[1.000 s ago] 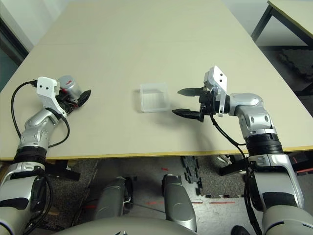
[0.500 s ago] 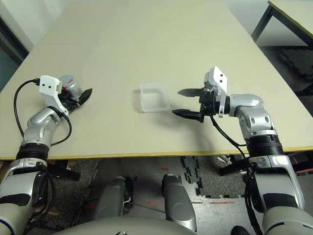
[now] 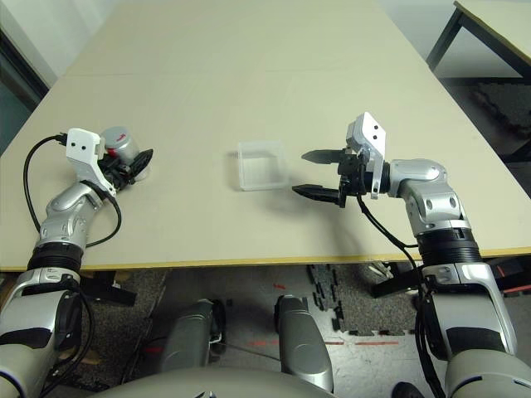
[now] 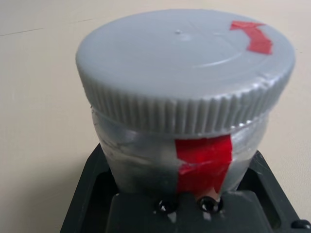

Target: Pour the medicine from the bottle into the box.

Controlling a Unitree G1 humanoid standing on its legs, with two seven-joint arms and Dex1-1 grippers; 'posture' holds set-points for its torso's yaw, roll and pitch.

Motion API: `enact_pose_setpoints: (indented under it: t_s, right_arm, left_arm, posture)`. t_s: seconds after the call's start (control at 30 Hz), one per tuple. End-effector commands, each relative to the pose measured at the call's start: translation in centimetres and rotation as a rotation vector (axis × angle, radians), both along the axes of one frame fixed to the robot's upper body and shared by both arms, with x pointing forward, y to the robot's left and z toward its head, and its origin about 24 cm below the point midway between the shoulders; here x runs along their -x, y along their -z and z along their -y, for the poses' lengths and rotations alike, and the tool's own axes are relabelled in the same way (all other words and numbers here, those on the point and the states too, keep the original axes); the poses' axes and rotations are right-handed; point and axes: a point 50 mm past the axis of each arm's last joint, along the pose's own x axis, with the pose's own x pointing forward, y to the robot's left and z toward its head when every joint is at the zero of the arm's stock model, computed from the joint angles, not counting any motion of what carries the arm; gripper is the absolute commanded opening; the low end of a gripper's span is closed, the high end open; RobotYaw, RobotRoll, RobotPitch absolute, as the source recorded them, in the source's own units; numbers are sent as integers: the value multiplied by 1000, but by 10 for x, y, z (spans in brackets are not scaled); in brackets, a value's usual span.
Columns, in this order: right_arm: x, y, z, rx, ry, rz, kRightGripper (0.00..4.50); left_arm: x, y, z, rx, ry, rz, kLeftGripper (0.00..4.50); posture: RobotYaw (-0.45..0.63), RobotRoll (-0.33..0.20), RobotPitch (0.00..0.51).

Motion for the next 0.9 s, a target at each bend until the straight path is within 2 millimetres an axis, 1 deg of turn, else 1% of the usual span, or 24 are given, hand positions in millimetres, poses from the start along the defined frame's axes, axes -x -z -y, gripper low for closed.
enact_pose_setpoints:
  t_s: [0.03, 0.33, 0.47, 0.67, 0.8, 0.9]
  right_arm:
    - [-1, -2, 1, 4, -3, 11, 4500]
    - [-2, -1, 0, 0, -5, 13, 4500]
    - [-3, -2, -2, -1, -7, 17, 4500]
    - [-5, -4, -3, -4, -10, 23, 4500]
    - [-8, -9, -6, -24, -17, 33, 4500]
    - [-10, -14, -9, -44, -24, 40, 4500]
  left_arm:
    - [0, 1, 3, 6, 21, -1, 2731]
    - [-1, -3, 5, 12, 41, 10, 2731]
    - [-4, -9, 12, 19, 88, 24, 2731]
    - [-11, -27, 35, 45, 192, 58, 2731]
    - [-15, -39, 58, 68, 291, 65, 2731]
    - [-17, -44, 73, 78, 347, 60, 2731]
  posture:
    - [-126, 0, 134]
    - [-120, 0, 128]
    - [-118, 0, 123]
    - [-118, 0, 119]
    - [-121, 0, 117]
    - [-126, 0, 116]
